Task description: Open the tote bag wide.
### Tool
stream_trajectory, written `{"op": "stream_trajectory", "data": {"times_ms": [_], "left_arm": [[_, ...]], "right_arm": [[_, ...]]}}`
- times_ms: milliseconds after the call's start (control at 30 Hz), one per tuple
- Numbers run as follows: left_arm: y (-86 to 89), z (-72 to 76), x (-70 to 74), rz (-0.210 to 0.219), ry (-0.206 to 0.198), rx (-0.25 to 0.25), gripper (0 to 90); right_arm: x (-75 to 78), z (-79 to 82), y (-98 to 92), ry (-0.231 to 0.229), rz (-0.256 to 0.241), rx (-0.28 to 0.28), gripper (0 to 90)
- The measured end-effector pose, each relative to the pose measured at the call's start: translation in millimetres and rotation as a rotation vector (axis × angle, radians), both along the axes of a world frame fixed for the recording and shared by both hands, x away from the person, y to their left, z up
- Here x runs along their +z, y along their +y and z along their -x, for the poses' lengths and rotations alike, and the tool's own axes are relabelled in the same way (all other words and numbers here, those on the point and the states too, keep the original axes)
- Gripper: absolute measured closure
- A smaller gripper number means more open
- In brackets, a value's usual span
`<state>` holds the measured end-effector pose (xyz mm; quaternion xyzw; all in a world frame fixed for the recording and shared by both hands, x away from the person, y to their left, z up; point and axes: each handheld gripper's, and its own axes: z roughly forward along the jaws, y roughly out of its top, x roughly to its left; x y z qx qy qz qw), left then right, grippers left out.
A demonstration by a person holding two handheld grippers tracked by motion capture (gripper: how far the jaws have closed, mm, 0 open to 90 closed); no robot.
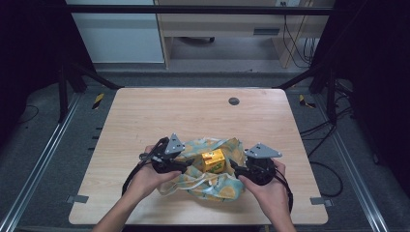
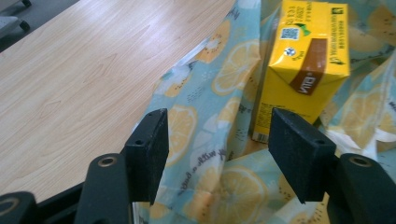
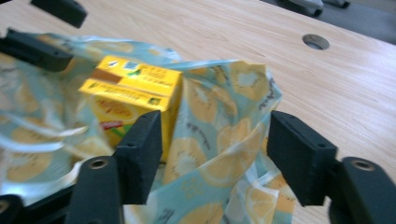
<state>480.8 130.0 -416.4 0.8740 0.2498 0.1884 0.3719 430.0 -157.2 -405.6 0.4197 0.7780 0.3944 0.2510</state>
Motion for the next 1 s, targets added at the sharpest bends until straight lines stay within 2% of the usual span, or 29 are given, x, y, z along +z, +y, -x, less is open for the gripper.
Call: {"op": "stream_trajectory", "data": {"times_ms": [100,233,367,467,533,633,800,1000], "left_arm": [[-2.1,-6.2,-3.2,-0.025,-0.003,-0.001,42.0],[-3.4,-13.6,-6.6,-0.037,0.022,-0.005,47.6],[-5.0,-18.0,-10.0,-0.053,0.05,-0.011,59.0],[-5.8,-19.4,-12.6,-0.071,0.067,-0.016,70.6],[-5.2,-20.0,-13.0,-0.074,0.07,-0.009,79.8],[-3.4,-20.4,-10.7,-0.053,0.058,0.013,87.3],[1.3,-21.8,-5.2,0.005,0.032,0.063,89.7],[5.1,-27.4,-7.8,0.028,0.05,0.091,90.0]], "right_arm": [[-3.9,-6.9,1.3,0.01,0.001,-0.029,28.1],[-10.2,-12.5,2.6,0.039,0.009,-0.051,24.1],[-14.7,-10.3,2.9,0.071,0.018,-0.041,23.7],[-20.3,-4.2,1.7,0.095,0.036,-0.027,27.0],[-24.9,-0.2,0.4,0.114,0.045,-0.02,32.1],[-32.4,6.5,-2.0,0.141,0.058,-0.003,40.9],[-37.7,17.5,-9.9,0.144,0.071,0.03,55.3],[-43.6,20.8,-20.9,0.159,0.086,0.065,78.5]]}}
